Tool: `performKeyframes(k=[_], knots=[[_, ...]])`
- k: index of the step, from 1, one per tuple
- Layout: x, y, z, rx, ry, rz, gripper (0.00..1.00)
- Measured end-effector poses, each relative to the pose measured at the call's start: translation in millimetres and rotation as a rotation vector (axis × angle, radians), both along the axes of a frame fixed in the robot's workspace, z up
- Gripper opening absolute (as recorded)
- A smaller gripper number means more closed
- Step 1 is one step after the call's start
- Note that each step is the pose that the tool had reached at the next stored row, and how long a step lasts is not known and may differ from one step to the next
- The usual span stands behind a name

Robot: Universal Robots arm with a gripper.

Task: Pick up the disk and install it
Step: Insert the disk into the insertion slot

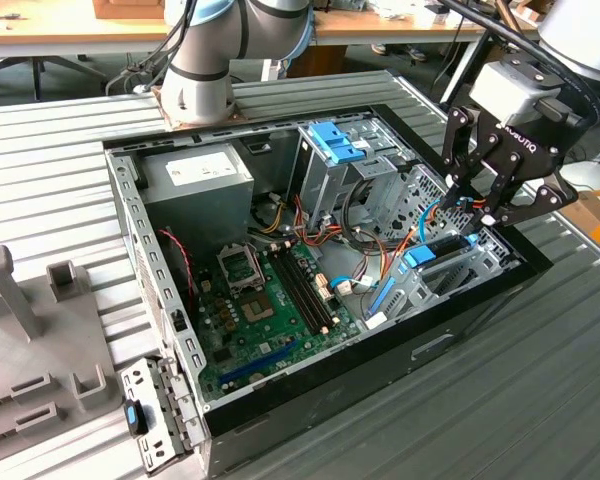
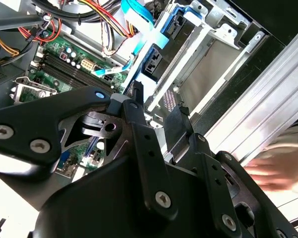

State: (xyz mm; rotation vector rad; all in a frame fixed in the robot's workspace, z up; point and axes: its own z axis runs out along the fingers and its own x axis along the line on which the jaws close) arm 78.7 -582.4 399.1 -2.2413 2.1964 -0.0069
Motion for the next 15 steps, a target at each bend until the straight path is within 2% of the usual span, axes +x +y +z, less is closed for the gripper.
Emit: performKeyframes(k=[5,7,8,10,12,15], knots=[[0.2,0.0,0.0,0.0000,0.0000,0.000,0.44],[0.2,3.9,0.0,-0.0001,0.0000,0.000,0.44],[0.4,8.3,0.0,-0.0005,0.0000,0.000,0.44],[0.8,12.1,0.0,-0.0011,0.0000,0.000,0.44],[3.7,18.1,0.0,-0.0014,0.0000,0.001,0.44],[5.4,18.7,0.0,-0.0014,0.0000,0.002,0.44]])
